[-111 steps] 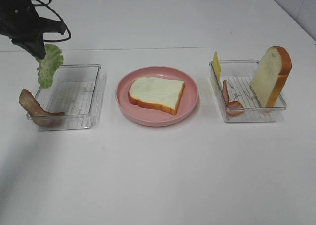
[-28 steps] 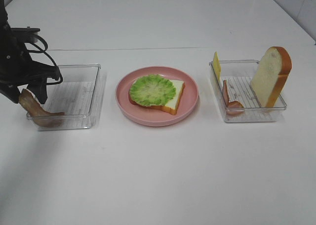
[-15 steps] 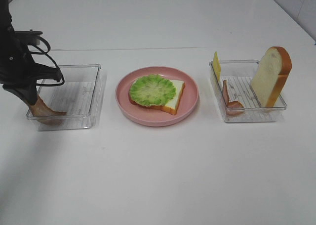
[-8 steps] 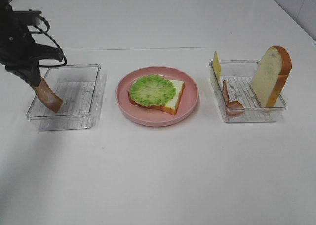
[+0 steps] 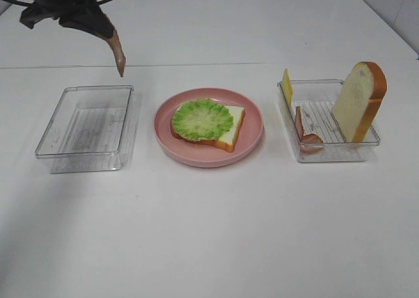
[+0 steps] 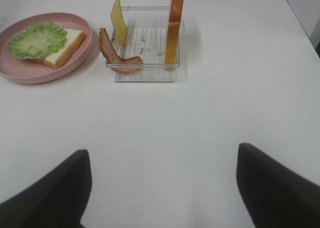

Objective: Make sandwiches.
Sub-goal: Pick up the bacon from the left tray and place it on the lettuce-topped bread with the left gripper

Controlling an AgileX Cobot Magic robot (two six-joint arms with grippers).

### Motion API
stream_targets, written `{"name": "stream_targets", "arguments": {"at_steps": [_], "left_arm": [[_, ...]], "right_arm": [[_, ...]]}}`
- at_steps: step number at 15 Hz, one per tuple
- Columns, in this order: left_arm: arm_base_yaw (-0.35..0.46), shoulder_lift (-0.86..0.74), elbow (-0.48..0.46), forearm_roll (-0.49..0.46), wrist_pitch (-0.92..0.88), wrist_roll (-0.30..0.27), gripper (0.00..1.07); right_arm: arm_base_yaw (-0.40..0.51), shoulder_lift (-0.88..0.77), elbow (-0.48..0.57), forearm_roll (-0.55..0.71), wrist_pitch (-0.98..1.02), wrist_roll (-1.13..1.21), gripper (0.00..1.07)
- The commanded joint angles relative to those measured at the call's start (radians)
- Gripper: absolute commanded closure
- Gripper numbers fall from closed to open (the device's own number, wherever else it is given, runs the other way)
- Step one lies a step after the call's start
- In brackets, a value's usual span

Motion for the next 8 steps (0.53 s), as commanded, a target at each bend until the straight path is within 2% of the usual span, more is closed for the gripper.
{"name": "stream_targets", "arguments": {"at_steps": [1,2,3,8], "left_arm": [[-0.039,0.030,-0.004,-0.191,-0.016,0.116,1.07],[-0.073,0.065,-0.004,-0.280,-0.028,0.158,1.07],[-0.096,0.096,-0.004,-0.331,-0.042,0.175,1.07],[-0.186,0.220,-0.004,-0.509,-0.087,0.245,1.07]], "right_arm": [[-0.007,-0.015,0.001,0.002,-0.010,-0.008,0.31],[-0.007,-0.015,0.001,0.002,-0.010,-0.008,0.31],[-0.007,-0.015,0.001,0.002,-0.010,-0.008,0.31],[-0.007,-0.015,0.001,0.002,-0.010,-0.008,0.31]]}}
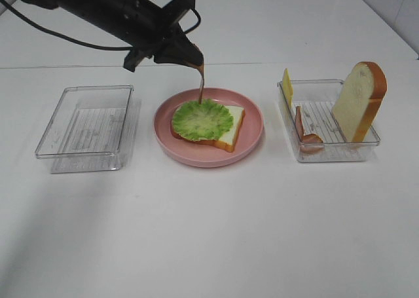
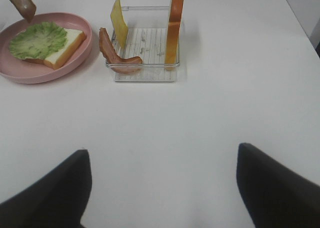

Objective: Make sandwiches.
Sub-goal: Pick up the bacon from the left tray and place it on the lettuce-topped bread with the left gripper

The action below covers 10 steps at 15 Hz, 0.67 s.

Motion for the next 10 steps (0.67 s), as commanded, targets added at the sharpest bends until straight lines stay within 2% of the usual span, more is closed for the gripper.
{"name": "stream_targets", "arguments": {"at_steps": [1,3,4,6,10], "left_arm": [[-0.035,0.037,-0.004,-0.082,-0.019,0.044,1.07],[-0.063,0.075,-0.004,-0.118,-0.019,0.061,1.07],[-0.081,0.098,-0.004,-0.111,-0.056,0.106,1.07],[-0.081,0.106,-0.004,-0.105,-0.079,0.111,1.07],[-0.077,0.109,-0.004,0.063,-0.132,0.109,1.07]], "right_arm": [[-0.007,-0.015,0.001,0.002,-0.010,-0.008,0.31],[-0.007,-0.015,0.001,0.002,-0.010,-0.008,0.31],[-0.007,-0.015,0.001,0.003,-0.010,-0.008,0.31],[-0.007,-0.015,0.001,0.003,-0.010,-0.008,0.31],[-0.007,-0.015,0.001,0.003,-0.010,-0.008,0.31]]}}
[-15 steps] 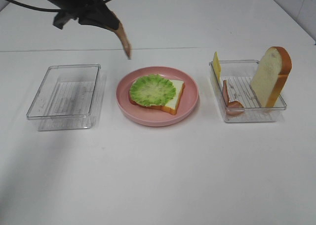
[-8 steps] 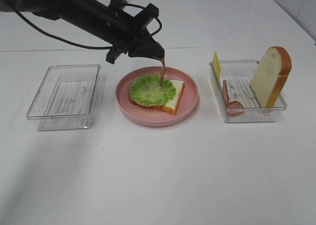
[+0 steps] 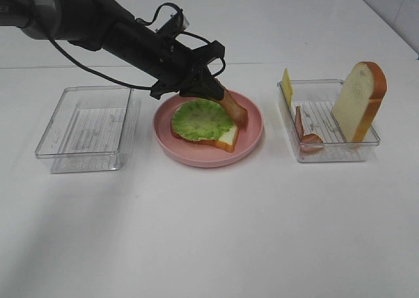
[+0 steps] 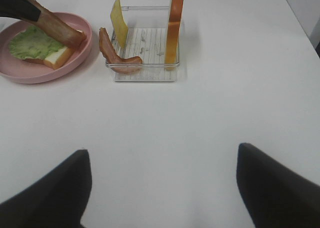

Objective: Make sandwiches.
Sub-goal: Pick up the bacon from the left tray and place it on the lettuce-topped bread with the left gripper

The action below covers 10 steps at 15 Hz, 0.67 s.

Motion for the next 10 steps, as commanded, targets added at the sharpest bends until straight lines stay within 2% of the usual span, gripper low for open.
{"name": "stream_targets", "arguments": {"at_steps": [1,2,4,6,8,10], "left_arm": [[-0.001,0.000,-0.004,0.045,-0.013,0.003,1.07],[-0.001,0.000,-0.004,0.107,-0.021,-0.019,1.07],[0.010,-0.006,-0.004,0.208,-0.028,-0.097,1.04],[0.010,-0.006,-0.004,0.276,-0.039,-0.131,1.00],[0.010,-0.006,-0.004,0.313,-0.057,-0.180,0.99],[0.010,-0.006,-0.004,0.329,-0.066,-0.191,0.98]], "right_arm": [[-0.007,-0.015,0.001,0.003,-0.010,-0.008,0.31],[-0.007,-0.015,0.001,0.003,-0.010,-0.008,0.31],[-0.007,-0.015,0.001,0.003,-0.010,-0.008,0.31],[-0.007,-0.015,0.001,0.003,-0.010,-0.008,0.31],[-0.007,-0.015,0.001,0.003,-0.010,-0.008,0.31],[-0.007,-0.015,0.001,0.003,-0.010,-0.008,0.31]]}}
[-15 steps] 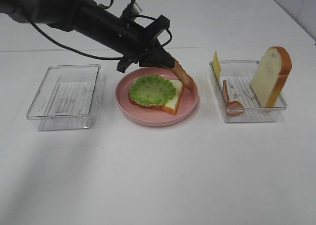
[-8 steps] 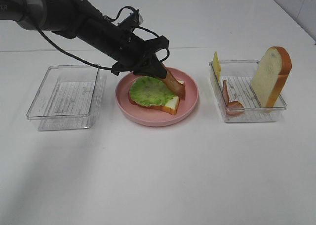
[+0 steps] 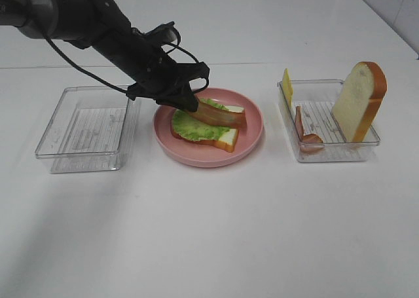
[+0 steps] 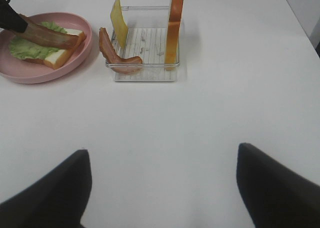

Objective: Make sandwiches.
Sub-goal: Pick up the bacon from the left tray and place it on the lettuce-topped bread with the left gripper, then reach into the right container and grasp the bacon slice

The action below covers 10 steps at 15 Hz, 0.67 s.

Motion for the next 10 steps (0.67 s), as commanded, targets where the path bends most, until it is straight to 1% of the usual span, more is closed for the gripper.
{"name": "stream_targets", "arguments": {"at_steps": [1,2,4,5,6,7,8,9,10], "left_arm": [[-0.001,-0.006,-0.004,0.019,-0.018,-0.020,0.92],[-0.001,-0.006,-0.004,0.021,-0.018,-0.022,0.81],[-0.001,-0.017,-0.004,0.048,-0.014,-0.026,0.46],[-0.001,-0.063,-0.004,0.129,-0.027,-0.050,0.28],[-0.001,-0.063,-0.004,0.129,-0.027,-0.050,0.28],[-0.001,-0.129,-0.004,0.250,-0.016,-0.094,0.28],[-0.001,-0.165,-0.004,0.314,0.011,-0.122,0.28],[-0.001,-0.185,-0.004,0.349,0.032,-0.144,0.28],[-0.001,-0.229,-0.004,0.410,0.082,-0.193,0.28]], "right_arm": [[-0.007,-0.015,0.001,0.003,-0.010,-0.008,0.31],[-0.007,-0.015,0.001,0.003,-0.010,-0.008,0.31],[-0.007,-0.015,0.001,0.003,-0.010,-0.008,0.31],[-0.007,-0.015,0.001,0.003,-0.010,-0.008,0.31],[-0.007,-0.015,0.001,0.003,-0.010,-0.008,0.31],[-0.007,-0.015,0.001,0.003,-0.010,-0.008,0.31],[-0.007,-0.015,0.001,0.003,-0.010,-0.008,0.31],[-0.007,-0.015,0.001,0.003,-0.010,-0.008,0.31],[-0.007,-0.015,0.001,0.003,-0.010,-0.008,0.31]]}}
